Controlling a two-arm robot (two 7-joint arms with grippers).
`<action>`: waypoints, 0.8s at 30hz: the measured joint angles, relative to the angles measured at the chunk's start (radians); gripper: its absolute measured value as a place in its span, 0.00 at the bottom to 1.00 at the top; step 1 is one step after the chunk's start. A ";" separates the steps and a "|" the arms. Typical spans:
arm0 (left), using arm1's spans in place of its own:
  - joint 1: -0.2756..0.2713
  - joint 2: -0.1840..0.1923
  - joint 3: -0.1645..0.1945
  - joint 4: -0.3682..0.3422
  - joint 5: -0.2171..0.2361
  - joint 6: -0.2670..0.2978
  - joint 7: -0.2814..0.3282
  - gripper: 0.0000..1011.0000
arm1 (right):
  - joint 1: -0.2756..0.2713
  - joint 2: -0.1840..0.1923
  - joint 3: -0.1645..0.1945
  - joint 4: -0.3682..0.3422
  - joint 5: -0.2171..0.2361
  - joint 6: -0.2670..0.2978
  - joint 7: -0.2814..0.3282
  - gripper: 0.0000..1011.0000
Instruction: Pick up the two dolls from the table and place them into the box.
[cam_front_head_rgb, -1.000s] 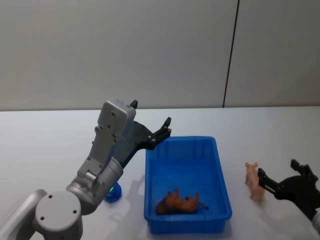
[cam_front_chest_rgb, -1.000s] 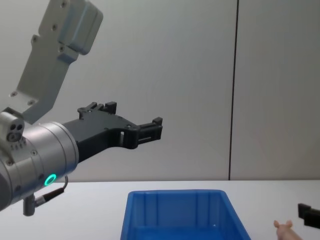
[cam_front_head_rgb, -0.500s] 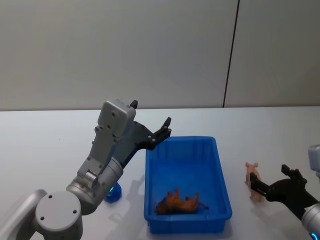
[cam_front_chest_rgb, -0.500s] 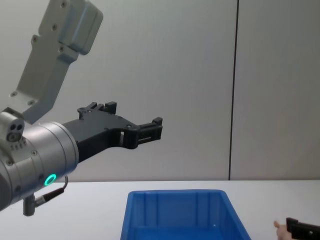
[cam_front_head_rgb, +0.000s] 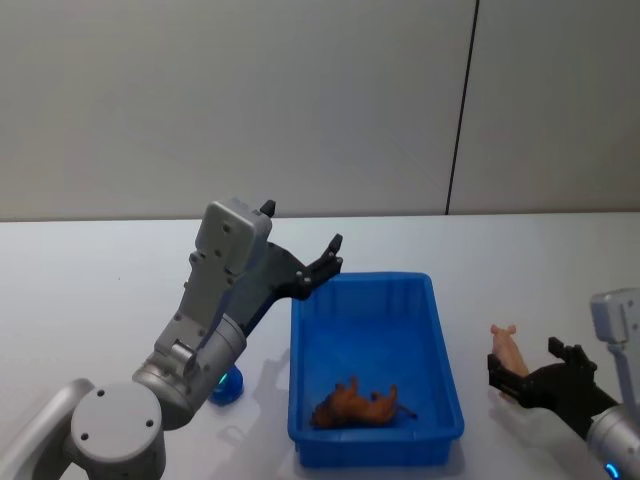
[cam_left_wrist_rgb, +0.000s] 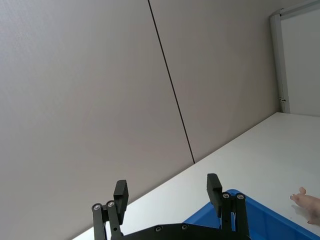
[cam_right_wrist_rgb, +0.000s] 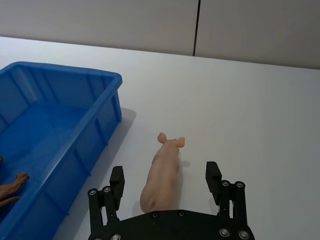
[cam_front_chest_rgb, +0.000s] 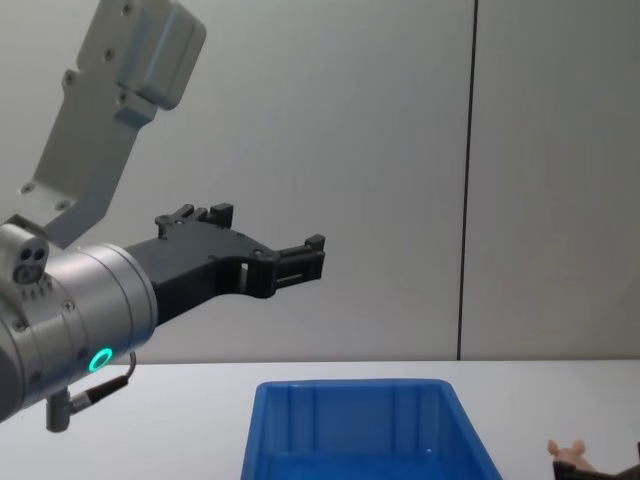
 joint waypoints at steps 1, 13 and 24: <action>0.000 0.000 0.000 0.000 0.000 0.000 0.000 0.99 | 0.003 -0.002 -0.001 0.004 -0.002 0.001 0.002 0.99; 0.000 0.000 0.000 0.000 0.000 0.000 0.000 0.99 | 0.049 -0.031 -0.014 0.078 -0.029 0.017 0.018 0.99; 0.000 0.000 0.000 0.000 0.000 0.000 0.000 0.99 | 0.082 -0.051 -0.024 0.134 -0.047 0.020 0.034 0.99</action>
